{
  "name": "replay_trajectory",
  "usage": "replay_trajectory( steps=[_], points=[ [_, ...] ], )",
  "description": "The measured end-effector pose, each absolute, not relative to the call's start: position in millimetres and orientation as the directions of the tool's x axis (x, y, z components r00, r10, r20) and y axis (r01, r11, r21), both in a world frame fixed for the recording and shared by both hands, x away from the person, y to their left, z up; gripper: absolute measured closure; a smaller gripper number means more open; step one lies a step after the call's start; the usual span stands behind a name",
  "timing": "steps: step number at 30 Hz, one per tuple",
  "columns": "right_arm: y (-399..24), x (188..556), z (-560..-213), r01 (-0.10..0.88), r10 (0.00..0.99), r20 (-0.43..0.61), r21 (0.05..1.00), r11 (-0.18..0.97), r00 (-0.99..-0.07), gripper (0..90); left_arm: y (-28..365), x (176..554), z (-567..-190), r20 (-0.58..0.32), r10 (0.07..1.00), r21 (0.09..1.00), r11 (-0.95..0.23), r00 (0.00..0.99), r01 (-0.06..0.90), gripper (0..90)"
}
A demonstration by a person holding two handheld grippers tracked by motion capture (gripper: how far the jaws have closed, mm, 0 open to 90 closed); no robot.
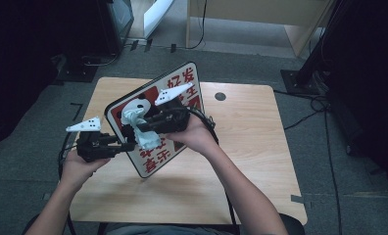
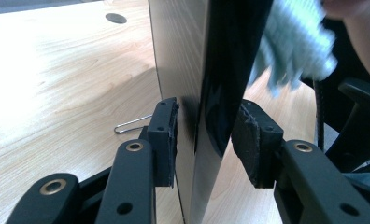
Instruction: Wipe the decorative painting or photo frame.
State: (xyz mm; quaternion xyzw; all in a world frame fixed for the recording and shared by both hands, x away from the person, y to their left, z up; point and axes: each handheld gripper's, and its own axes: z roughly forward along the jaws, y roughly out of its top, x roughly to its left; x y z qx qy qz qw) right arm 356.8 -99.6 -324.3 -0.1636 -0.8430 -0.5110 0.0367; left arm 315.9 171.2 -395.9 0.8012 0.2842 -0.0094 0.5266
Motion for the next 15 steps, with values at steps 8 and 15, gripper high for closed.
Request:
replay_trajectory(
  steps=[8, 15],
  points=[
    [-79.9, 358.9, -286.7, 0.244, 0.21, 0.166, 0.867, 0.435, -0.964, 78.9, 174.3, 312.9, -396.0, -0.319, 0.453, 0.839, -0.273, 0.833, 0.47, 61.3],
    [-67.5, 361.5, -276.2, 0.224, 0.199, 0.15, 0.875, 0.429, -0.968, 78.8, 177.8, 310.9, -396.0, -0.321, 0.456, 0.838, -0.272, 0.83, 0.473, 61.8]
  ],
)
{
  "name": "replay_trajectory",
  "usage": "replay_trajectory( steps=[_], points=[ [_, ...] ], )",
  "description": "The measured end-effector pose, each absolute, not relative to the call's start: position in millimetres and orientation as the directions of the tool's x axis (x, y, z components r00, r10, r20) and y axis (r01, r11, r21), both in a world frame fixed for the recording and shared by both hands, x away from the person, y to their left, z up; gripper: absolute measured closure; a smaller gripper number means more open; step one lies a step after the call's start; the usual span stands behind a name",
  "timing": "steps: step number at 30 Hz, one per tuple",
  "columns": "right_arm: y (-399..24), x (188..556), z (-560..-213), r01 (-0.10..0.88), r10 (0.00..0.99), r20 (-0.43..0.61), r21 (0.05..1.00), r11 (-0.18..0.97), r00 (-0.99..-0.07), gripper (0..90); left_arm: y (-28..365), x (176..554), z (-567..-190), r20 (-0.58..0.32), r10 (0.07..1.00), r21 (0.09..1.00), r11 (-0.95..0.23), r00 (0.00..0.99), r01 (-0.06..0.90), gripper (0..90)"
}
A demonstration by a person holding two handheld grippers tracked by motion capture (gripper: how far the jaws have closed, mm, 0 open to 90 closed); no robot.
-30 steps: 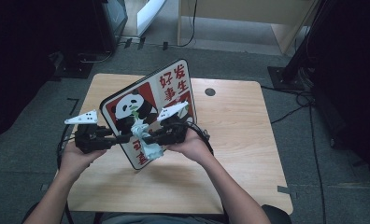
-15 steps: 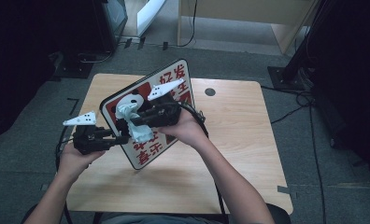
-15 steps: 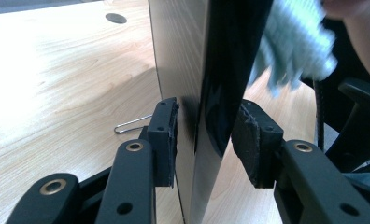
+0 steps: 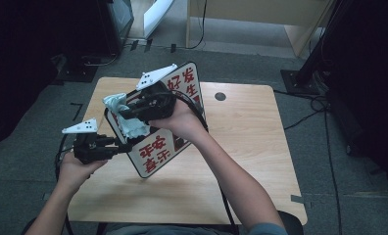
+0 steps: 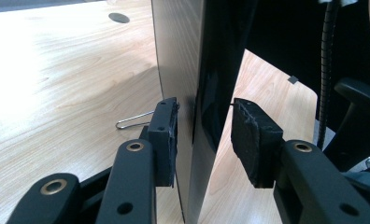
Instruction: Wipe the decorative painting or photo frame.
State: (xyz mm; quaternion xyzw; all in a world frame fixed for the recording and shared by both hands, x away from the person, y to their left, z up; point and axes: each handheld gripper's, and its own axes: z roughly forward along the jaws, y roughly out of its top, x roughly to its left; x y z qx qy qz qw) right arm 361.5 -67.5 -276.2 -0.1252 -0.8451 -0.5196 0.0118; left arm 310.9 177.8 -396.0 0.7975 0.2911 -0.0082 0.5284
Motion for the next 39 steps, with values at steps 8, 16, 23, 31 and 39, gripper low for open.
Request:
replay_trajectory(
  steps=[8, 16, 23, 31, 39],
  points=[
    [-65.9, 364.2, -282.2, 0.232, 0.207, 0.153, 0.867, 0.44, -0.966, 78.7, 178.9, 310.0, -395.9, -0.327, 0.455, 0.838, -0.266, 0.828, 0.477, 62.6],
    [-68.0, 364.8, -289.6, 0.24, 0.211, 0.158, 0.858, 0.455, -0.965, 78.7, 179.1, 309.5, -396.4, -0.331, 0.454, 0.835, -0.267, 0.828, 0.48, 63.1],
    [-69.3, 363.9, -298.6, 0.253, 0.212, 0.171, 0.847, 0.467, -0.962, 78.7, 180.7, 309.3, -395.6, -0.33, 0.45, 0.838, -0.265, 0.83, 0.477, 62.8],
    [-70.1, 362.1, -308.8, 0.266, 0.21, 0.186, 0.843, 0.467, -0.96, 78.7, 187.2, 306.3, -391.9, -0.33, 0.455, 0.844, -0.251, 0.827, 0.474, 62.5],
    [-72.9, 361.4, -317.0, 0.279, 0.209, 0.202, 0.838, 0.47, -0.957, 78.6, 196.1, 300.8, -389.8, -0.327, 0.459, 0.845, -0.249, 0.826, 0.473, 62.5]
  ],
)
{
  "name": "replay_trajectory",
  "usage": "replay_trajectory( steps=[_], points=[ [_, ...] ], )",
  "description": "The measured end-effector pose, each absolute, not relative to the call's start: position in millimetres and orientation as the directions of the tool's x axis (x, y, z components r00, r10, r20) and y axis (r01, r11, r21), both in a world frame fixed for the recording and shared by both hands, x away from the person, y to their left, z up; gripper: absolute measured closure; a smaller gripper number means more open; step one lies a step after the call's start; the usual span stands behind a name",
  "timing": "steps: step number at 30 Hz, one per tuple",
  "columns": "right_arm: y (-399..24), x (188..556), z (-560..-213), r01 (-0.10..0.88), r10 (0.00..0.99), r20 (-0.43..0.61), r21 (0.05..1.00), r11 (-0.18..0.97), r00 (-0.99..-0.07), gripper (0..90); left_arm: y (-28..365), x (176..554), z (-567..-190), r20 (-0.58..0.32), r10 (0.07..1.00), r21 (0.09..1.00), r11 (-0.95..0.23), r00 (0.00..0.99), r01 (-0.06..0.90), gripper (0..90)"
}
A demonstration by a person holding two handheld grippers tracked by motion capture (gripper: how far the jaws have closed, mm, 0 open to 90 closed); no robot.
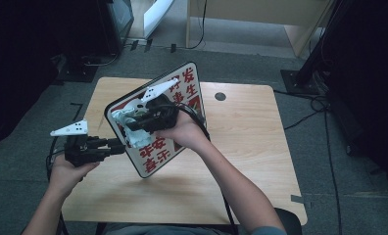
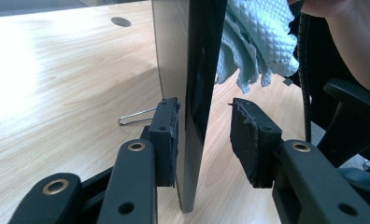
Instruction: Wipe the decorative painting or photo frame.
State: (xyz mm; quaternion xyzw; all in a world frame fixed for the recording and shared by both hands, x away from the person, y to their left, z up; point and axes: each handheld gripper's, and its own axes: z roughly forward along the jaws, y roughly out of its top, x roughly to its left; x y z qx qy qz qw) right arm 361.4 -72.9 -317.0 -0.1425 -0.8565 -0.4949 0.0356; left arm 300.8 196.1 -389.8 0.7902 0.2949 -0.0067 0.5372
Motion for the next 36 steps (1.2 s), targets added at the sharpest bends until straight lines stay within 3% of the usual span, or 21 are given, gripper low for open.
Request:
replay_trajectory(
  steps=[12, 18, 25, 36],
  points=[
    [-74.8, 360.9, -324.6, 0.29, 0.208, 0.214, 0.834, 0.47, -0.954, 78.6, 214.9, 300.5, -390.6, -0.336, 0.501, 0.84, -0.223, 0.797, 0.495, 64.0],
    [-75.3, 360.6, -326.7, 0.293, 0.208, 0.218, 0.833, 0.469, -0.954, 78.7, 214.3, 304.0, -392.5, -0.33, 0.557, 0.836, -0.204, 0.762, 0.51, 72.7],
    [-75.4, 359.5, -329.2, 0.303, 0.212, 0.228, 0.833, 0.464, -0.95, 78.7, 208.1, 310.6, -392.7, -0.322, 0.548, 0.841, -0.209, 0.772, 0.499, 82.8],
    [-75.0, 355.8, -337.4, 0.316, 0.22, 0.238, 0.827, 0.465, -0.946, 78.7, 198.2, 316.8, -391.9, -0.332, 0.502, 0.842, -0.224, 0.798, 0.491, 84.2]
  ],
)
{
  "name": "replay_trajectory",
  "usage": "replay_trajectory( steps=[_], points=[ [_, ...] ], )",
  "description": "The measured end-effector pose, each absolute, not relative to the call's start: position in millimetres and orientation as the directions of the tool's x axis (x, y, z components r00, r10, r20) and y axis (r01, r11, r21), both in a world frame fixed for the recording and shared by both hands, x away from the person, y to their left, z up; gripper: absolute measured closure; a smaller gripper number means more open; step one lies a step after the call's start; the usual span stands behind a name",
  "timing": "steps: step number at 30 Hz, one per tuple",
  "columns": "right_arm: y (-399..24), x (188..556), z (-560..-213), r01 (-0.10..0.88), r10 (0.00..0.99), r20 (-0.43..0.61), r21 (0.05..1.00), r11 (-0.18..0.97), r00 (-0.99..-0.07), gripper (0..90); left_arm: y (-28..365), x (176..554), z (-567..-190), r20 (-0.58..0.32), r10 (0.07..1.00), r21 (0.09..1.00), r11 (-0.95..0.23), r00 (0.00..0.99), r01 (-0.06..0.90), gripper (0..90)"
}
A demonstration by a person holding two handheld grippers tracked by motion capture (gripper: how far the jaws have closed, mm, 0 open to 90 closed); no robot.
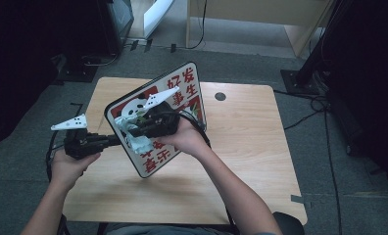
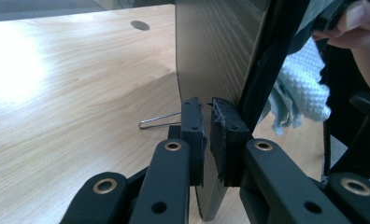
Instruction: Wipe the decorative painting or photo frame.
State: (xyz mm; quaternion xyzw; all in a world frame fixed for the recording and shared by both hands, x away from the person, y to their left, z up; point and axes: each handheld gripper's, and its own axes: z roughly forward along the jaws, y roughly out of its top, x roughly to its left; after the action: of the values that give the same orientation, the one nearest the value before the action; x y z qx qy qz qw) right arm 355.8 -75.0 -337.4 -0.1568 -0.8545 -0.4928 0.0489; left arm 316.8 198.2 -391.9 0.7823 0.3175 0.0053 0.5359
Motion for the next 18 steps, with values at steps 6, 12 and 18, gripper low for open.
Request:
replay_trajectory(
  steps=[6, 12, 18],
  points=[
    [-75.3, 354.7, -342.2, 0.318, 0.218, 0.242, 0.828, 0.461, -0.946, 78.8, 198.3, 318.1, -391.8, -0.341, 0.492, 0.839, -0.224, 0.801, 0.496, 84.1],
    [-75.5, 354.6, -345.4, 0.322, 0.216, 0.248, 0.832, 0.452, -0.944, 78.8, 198.0, 318.7, -392.0, -0.345, 0.493, 0.837, -0.224, 0.799, 0.5, 82.5],
    [-76.5, 351.9, -350.9, 0.327, 0.219, 0.251, 0.826, 0.459, -0.943, 78.8, 197.7, 318.3, -391.9, -0.344, 0.494, 0.837, -0.224, 0.799, 0.499, 81.7]
  ],
)
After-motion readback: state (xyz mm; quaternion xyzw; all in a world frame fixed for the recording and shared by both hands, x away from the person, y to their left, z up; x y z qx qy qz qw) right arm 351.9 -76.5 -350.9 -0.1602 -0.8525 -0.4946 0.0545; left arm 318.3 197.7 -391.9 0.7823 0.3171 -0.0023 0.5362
